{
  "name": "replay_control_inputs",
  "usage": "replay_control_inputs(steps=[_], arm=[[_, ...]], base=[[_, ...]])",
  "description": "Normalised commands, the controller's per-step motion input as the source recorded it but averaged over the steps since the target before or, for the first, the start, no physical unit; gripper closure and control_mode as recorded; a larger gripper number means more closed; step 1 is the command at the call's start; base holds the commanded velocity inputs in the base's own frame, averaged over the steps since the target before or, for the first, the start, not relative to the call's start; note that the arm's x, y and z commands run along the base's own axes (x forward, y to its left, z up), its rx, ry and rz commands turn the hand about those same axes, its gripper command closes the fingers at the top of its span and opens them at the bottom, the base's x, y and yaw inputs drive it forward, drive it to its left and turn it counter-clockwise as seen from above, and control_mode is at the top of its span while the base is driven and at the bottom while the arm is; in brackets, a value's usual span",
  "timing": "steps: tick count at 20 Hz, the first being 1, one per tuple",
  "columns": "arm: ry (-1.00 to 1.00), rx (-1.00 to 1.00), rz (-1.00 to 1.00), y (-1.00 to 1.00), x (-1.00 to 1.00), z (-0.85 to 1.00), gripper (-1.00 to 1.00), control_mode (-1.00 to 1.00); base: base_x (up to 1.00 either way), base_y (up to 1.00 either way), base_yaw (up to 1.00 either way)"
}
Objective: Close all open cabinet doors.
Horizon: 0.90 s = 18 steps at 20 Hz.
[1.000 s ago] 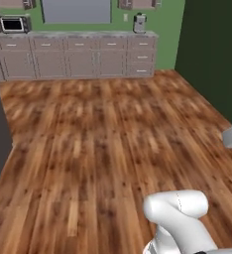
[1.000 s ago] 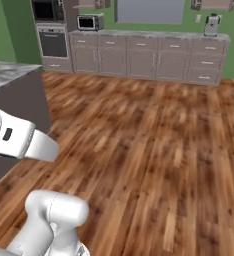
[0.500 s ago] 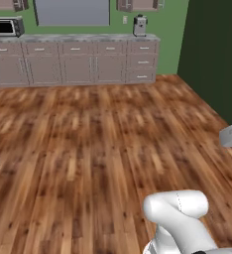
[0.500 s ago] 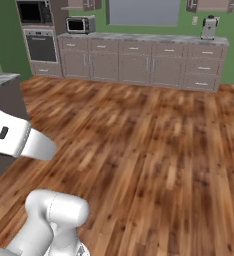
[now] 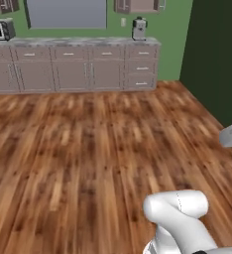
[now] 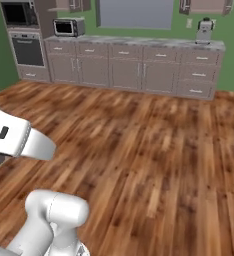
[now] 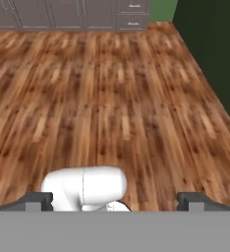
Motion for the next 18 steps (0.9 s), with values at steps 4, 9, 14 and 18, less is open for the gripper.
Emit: replay_control_inputs(steps=[4,9,14,18], arm=[[0.0,0.0,0.0,0.0,0.0,0.0,-1.0,1.0],[0.0,0.0,0.0,0.0,0.0,0.0,-1.0,1.0],[0.0,0.0,0.0,0.0,0.0,0.0,-1.0,1.0],[0.0,0.0,0.0,0.0,0.0,0.0,-1.0,1.0]], base=[[1.0,-0.64,0.02],[1.0,-0.43,0.0],[1.0,-0.11,-0.02],[1.0,0.0,-0.16]])
